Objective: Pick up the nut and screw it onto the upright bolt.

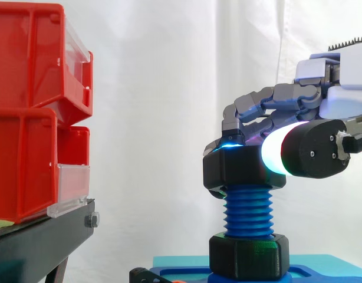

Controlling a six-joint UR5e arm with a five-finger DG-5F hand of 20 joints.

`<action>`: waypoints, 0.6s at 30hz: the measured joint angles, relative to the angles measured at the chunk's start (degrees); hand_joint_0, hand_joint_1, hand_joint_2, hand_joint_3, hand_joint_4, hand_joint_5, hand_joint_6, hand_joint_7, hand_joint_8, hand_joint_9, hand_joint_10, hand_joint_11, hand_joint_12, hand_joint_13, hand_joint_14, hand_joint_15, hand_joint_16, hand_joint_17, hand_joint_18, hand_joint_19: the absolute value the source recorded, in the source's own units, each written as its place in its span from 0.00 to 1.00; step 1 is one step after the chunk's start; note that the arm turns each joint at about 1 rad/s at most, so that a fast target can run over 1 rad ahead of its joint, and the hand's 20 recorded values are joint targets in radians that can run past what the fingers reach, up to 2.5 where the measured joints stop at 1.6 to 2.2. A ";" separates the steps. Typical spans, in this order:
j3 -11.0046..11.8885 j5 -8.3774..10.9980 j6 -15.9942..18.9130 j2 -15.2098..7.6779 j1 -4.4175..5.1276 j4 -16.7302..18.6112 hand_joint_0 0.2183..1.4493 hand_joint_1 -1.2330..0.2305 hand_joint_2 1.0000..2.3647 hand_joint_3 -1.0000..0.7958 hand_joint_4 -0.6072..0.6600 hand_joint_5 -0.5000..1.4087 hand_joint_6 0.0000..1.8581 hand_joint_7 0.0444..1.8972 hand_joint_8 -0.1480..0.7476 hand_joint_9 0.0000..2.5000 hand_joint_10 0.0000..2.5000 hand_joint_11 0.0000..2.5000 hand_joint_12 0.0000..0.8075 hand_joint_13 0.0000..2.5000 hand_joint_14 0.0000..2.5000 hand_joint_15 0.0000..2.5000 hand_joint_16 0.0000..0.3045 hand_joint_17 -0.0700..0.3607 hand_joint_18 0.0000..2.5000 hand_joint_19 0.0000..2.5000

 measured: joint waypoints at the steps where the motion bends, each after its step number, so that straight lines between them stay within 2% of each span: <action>1: 0.00 -0.01 0.00 0.00 0.00 0.00 0.26 0.46 0.00 0.28 0.70 0.20 0.27 0.66 0.51 0.22 0.00 0.00 0.41 0.21 0.00 0.00 0.12 0.35 0.15 0.01; 11: 0.00 0.00 0.00 0.00 0.09 -0.02 0.26 0.46 0.00 0.28 0.70 0.20 0.27 0.67 0.51 0.22 0.00 0.00 0.41 0.21 0.00 0.00 0.12 0.35 0.15 0.01; 18: 0.00 -1.12 -0.17 0.00 0.17 -0.16 0.26 0.46 0.00 0.28 0.70 0.20 0.27 0.66 0.51 0.22 0.00 0.00 0.41 0.21 0.00 0.00 0.12 0.35 0.15 0.01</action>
